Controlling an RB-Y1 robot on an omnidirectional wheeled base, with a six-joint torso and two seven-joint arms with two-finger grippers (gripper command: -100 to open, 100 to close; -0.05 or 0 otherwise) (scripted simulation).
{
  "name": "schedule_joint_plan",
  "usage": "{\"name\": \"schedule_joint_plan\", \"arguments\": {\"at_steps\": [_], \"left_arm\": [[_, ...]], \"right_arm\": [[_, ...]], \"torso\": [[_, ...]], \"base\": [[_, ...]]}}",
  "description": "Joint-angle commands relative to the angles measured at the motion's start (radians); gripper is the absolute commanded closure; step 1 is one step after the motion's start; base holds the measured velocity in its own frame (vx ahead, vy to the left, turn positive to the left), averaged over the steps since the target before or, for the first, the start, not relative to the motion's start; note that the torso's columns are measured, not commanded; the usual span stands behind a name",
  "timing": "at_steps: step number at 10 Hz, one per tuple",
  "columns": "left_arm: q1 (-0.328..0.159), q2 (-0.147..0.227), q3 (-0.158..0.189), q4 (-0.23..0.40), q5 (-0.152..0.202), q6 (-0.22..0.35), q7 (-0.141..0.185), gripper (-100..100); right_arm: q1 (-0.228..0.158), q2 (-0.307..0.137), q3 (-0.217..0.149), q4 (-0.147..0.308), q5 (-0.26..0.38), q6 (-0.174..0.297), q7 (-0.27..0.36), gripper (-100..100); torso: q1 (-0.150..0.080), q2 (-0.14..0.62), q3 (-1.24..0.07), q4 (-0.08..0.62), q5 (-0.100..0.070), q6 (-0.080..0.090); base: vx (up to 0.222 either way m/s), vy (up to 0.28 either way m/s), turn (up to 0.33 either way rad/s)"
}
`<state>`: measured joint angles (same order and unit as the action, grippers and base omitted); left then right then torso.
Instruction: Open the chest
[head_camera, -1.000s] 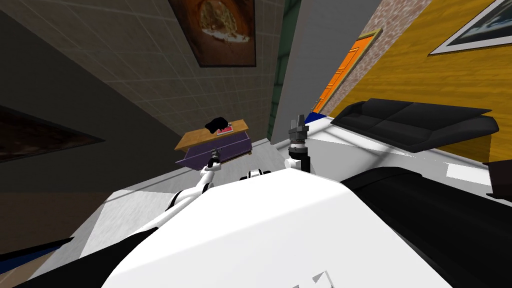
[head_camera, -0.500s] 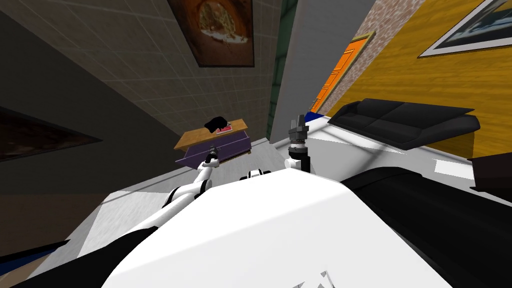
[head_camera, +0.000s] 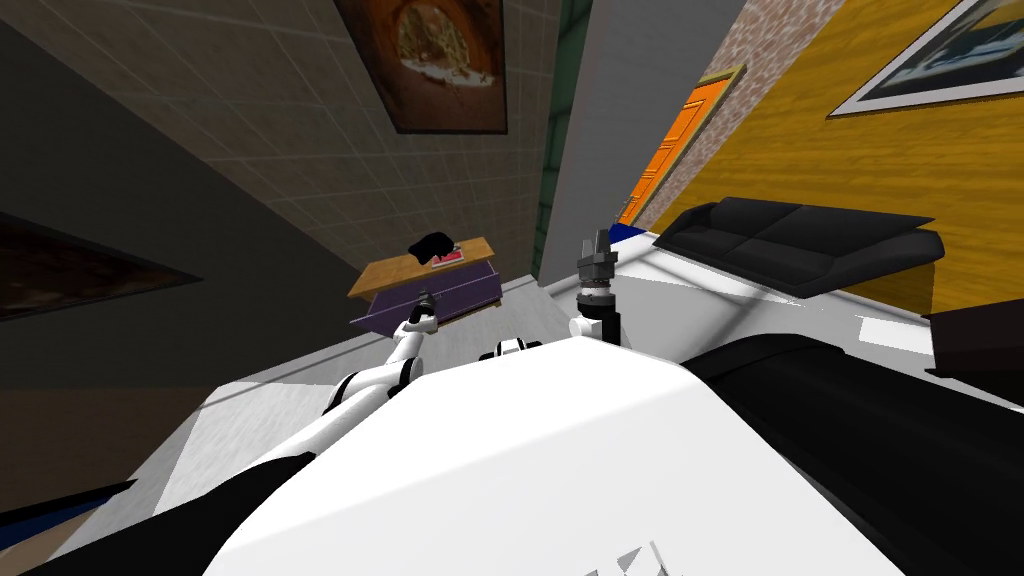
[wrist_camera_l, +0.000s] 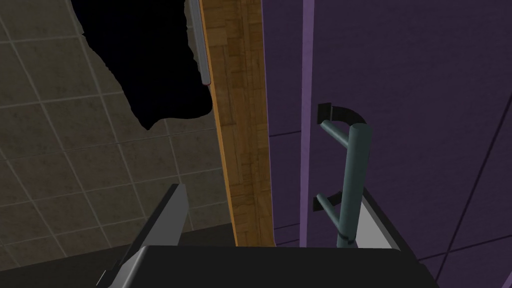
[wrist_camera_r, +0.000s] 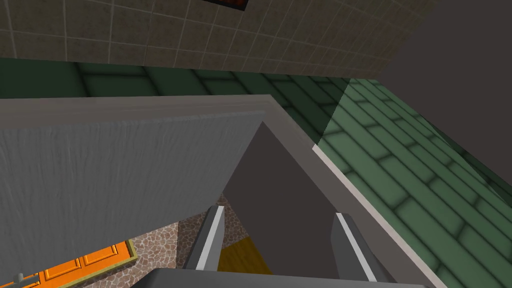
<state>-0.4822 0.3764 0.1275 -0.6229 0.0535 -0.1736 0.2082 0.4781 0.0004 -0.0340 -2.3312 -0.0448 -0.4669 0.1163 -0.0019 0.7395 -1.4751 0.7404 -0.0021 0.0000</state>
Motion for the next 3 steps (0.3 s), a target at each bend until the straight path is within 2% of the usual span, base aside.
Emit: {"name": "schedule_joint_plan", "arguments": {"at_steps": [1,3], "left_arm": [[0.001,-0.001,0.0,0.001,0.0,0.001,0.0,0],[0.002,-0.001,0.0,0.002,0.0,0.002,0.0,0]], "right_arm": [[0.0,0.0,0.0,0.0,0.0,0.0,0.0,0],[0.0,0.0,0.0,0.0,0.0,0.0,0.0,0]], "torso": [[0.001,0.0,0.0,-0.001,0.001,0.0],[0.001,-0.001,-0.001,-0.001,0.001,0.0]], "base": [[0.0,0.0,0.0],[0.0,0.0,0.0]]}}
